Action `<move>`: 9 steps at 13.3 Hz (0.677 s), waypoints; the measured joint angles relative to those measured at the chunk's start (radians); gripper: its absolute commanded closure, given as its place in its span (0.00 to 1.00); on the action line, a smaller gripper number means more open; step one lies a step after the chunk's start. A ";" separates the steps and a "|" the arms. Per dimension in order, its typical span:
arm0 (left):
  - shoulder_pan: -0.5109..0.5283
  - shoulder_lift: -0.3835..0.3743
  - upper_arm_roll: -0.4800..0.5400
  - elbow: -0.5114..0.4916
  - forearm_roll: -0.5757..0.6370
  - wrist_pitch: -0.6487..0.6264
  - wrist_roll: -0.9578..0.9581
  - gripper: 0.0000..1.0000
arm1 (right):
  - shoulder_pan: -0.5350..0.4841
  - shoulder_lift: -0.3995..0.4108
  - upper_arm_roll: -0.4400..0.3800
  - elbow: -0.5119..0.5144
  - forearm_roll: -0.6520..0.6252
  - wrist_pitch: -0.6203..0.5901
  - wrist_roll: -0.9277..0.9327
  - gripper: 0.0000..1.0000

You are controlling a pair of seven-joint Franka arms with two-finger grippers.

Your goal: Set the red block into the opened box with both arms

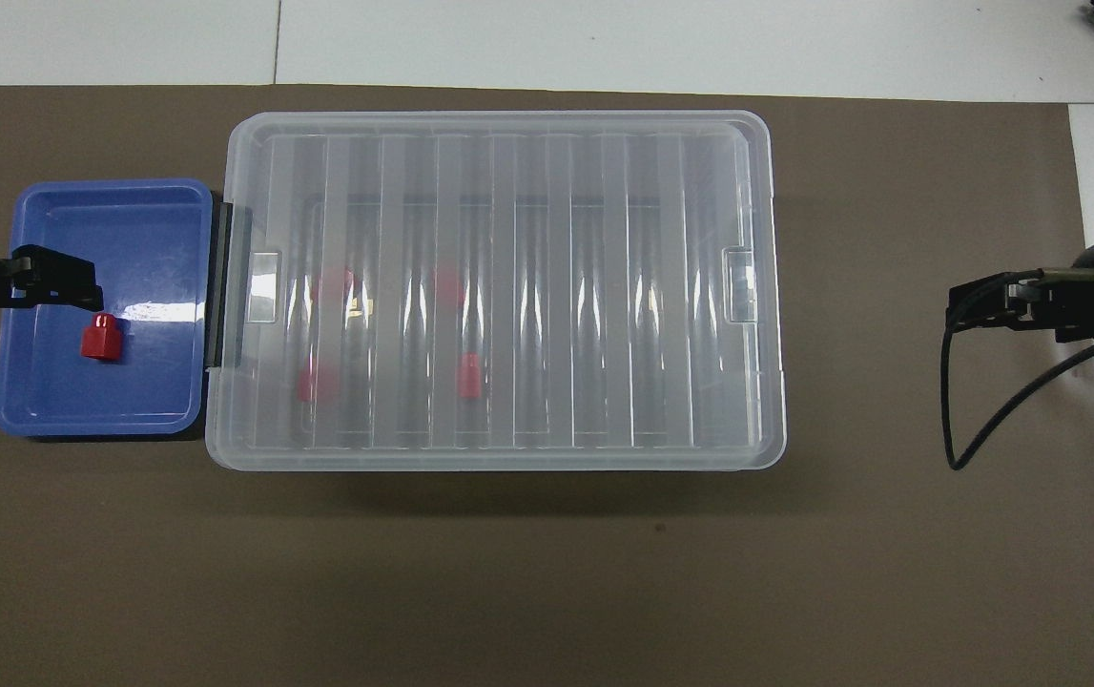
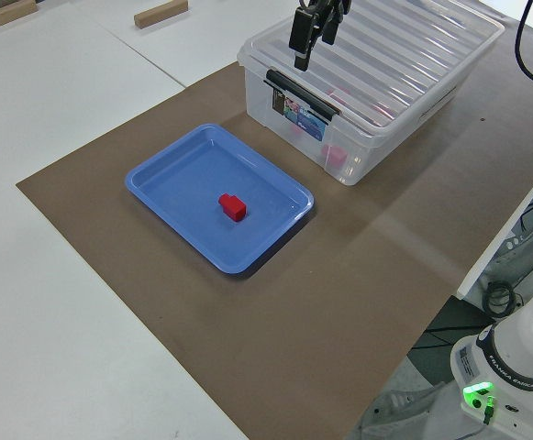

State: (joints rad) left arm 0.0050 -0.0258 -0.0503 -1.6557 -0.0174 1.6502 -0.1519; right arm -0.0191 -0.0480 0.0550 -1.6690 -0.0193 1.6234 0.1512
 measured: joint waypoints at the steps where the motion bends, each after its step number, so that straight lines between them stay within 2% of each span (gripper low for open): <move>1: 0.000 0.000 0.000 0.000 0.000 0.000 0.000 0.00 | 0.000 -0.001 0.000 -0.001 0.000 0.000 0.000 0.00; 6: 0.000 0.000 0.000 0.000 0.000 0.000 0.000 0.00 | 0.000 -0.004 0.000 -0.010 0.000 0.013 0.004 0.00; 9: 0.000 0.000 0.000 0.000 0.000 0.000 0.000 0.00 | 0.015 0.005 0.000 -0.049 0.001 0.103 0.024 0.00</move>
State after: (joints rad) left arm 0.0050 -0.0258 -0.0503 -1.6557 -0.0174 1.6502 -0.1519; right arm -0.0044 -0.0434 0.0551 -1.7181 -0.0184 1.7262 0.1753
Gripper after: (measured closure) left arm 0.000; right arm 0.000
